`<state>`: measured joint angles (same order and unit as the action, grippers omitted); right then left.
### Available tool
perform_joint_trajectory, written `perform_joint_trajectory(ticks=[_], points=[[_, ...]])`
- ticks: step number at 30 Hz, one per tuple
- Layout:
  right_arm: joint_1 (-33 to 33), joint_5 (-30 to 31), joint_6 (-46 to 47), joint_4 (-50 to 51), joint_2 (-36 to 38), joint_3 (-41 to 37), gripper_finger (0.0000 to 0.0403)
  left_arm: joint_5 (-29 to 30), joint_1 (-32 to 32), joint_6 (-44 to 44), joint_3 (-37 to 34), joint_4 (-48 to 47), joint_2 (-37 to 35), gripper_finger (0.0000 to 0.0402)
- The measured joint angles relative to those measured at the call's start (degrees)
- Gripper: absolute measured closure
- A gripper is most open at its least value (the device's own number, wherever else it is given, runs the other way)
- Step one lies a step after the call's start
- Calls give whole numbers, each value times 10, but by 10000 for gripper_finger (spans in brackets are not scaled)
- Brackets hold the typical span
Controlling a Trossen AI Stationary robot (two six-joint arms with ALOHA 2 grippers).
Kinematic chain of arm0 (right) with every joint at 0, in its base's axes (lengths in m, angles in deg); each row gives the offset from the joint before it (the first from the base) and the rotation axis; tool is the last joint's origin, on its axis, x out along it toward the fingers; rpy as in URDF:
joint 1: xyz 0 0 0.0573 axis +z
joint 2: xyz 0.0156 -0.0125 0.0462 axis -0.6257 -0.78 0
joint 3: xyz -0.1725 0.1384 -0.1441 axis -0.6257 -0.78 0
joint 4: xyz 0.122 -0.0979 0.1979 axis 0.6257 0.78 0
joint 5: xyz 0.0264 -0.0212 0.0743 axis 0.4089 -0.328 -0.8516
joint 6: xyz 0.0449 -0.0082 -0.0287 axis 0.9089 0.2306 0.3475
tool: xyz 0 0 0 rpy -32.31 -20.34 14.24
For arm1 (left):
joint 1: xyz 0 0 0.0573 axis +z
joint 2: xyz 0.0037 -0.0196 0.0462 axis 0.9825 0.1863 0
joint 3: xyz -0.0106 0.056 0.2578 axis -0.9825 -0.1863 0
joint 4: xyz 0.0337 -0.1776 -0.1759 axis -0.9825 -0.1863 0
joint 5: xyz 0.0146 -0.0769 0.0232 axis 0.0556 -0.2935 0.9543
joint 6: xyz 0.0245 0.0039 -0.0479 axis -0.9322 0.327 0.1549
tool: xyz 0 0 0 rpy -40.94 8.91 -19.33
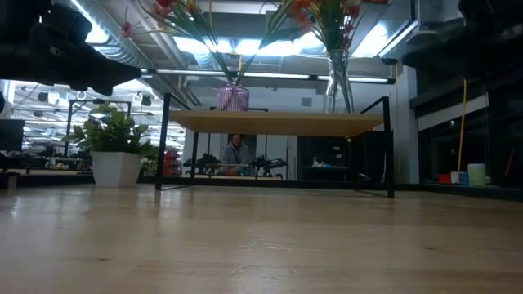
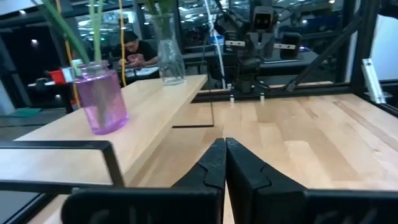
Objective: Pick and place flowers into a vace then onto a shelf
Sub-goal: Return to Home Position
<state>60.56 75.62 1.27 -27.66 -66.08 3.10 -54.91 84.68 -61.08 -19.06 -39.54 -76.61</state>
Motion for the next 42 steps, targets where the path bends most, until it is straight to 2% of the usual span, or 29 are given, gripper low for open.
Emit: perform_joint_trajectory(ticks=[5,10,14,18,26,42], points=[[0,-3,-32,31,103,-35,401,3,22,-3,0,0,0,399],[0,-55,-43,122,199,-35,402,10,38,-3,0,1,0,400],[0,-86,-29,142,242,-35,402,9,40,23,0,2,0,394],[0,-108,-20,169,253,-35,401,10,40,40,0,4,0,391],[0,-109,74,201,253,-35,386,10,40,40,0,4,0,395],[0,-109,74,201,253,-35,391,10,40,40,0,4,0,394]])
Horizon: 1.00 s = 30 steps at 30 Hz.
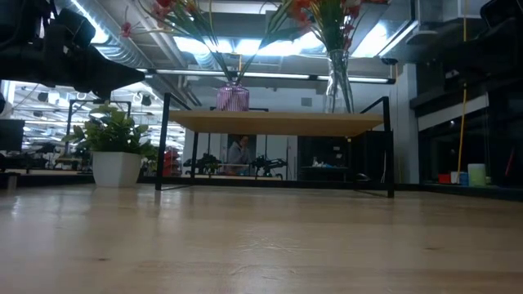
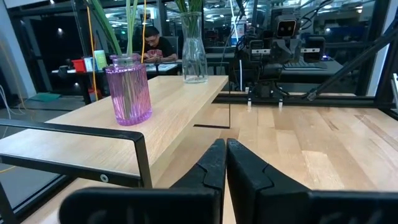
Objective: Pick and place flowers into a vace then onto a shelf
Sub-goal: Return to Home Position
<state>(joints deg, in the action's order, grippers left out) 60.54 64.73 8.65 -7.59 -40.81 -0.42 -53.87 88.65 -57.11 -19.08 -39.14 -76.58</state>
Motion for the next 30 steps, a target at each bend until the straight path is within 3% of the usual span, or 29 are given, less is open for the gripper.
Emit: perform_joint_trajectory(ticks=[6,12,25,30], points=[[7,-2,-18,-27,21,-41,391,0,0,0,0,0,0,391],[-10,-80,-2,-15,78,-41,391,0,0,0,0,0,1,395],[-72,-179,2,1,77,-41,391,0,0,0,0,0,2,395],[-75,-182,2,0,77,-41,391,0,0,0,0,0,2,392]])
